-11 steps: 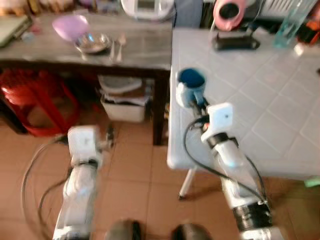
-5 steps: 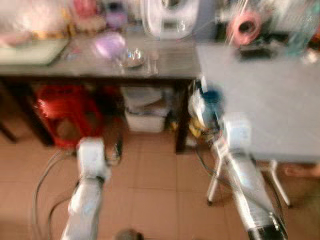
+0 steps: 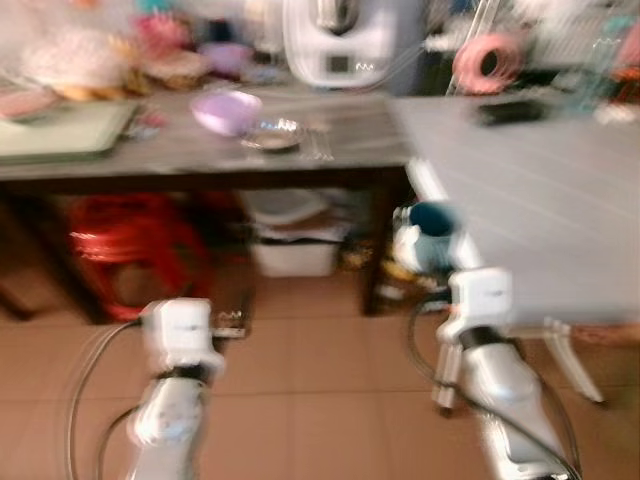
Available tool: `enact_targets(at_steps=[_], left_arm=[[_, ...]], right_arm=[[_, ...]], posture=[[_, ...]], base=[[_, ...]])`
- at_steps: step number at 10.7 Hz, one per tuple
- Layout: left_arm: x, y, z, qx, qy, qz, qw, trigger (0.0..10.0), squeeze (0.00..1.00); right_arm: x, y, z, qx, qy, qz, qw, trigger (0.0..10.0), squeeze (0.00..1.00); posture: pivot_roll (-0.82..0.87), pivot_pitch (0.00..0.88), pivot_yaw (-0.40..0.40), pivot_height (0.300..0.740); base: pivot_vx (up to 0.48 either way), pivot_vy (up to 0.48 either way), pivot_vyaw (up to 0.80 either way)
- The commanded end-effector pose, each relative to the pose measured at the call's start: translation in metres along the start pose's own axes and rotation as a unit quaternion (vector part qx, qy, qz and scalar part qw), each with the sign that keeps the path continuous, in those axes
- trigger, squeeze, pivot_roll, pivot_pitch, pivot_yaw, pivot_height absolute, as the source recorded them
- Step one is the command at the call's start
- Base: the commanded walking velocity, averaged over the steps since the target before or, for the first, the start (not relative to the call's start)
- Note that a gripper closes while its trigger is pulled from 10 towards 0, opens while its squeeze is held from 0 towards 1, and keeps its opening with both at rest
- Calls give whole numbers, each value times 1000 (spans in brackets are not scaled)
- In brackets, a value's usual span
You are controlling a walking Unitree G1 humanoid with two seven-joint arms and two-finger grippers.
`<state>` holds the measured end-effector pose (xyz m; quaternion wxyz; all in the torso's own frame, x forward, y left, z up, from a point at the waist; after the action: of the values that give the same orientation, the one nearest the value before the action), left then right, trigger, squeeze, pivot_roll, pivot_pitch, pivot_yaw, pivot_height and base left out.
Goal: Setting the table
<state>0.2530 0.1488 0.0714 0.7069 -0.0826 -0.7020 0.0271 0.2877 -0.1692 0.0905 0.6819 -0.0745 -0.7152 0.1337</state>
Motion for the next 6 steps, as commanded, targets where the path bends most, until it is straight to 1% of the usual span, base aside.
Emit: enact_targets(at_steps=[1, 2, 3, 5, 6], left_arm=[[9, 8, -3, 5, -13, -10, 1000, 10000, 0], [14, 6, -6, 1, -20, -11, 1000, 10000, 0], [23, 2, -14, -4, -34, -10, 999, 10000, 0], [29, -5, -18, -20, -46, -14, 999, 10000, 0], [29, -6, -18, -23, -45, -17, 999, 10000, 0]], right_arm=[[20, 6, -9, 8, -39, 0, 999, 10000, 0], [28, 5, -14, 7, -53, 3, 999, 10000, 0], [42, 1, -24, 1, -75, 2, 997, 10000, 0], [54, 1, -32, 1, -91, -2, 996, 10000, 0], [54, 2, -32, 1, -91, -7, 996, 10000, 0]], posture=[[6, 0, 20, 740], [6, 0, 21, 740], [6, 0, 23, 740], [8, 0, 21, 740], [8, 0, 21, 740]], base=[[480, 0, 0], [480, 0, 0], [480, 0, 0], [480, 0, 0], [480, 0, 0]])
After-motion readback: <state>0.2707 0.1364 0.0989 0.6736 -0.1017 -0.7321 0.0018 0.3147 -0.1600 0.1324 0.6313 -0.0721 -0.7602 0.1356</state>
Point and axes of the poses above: a point about 5 cm out from each wrist's last joint towards the gripper, its own z axis pointing back from the gripper into the wrist, its own x axis along the axis of the wrist's last joint, y = z × x, the point moved 3 cm from there along -z, pointing out of the wrist towards the gripper, and after that the axes turned 8 degrees about z, right-handed, at the moved point
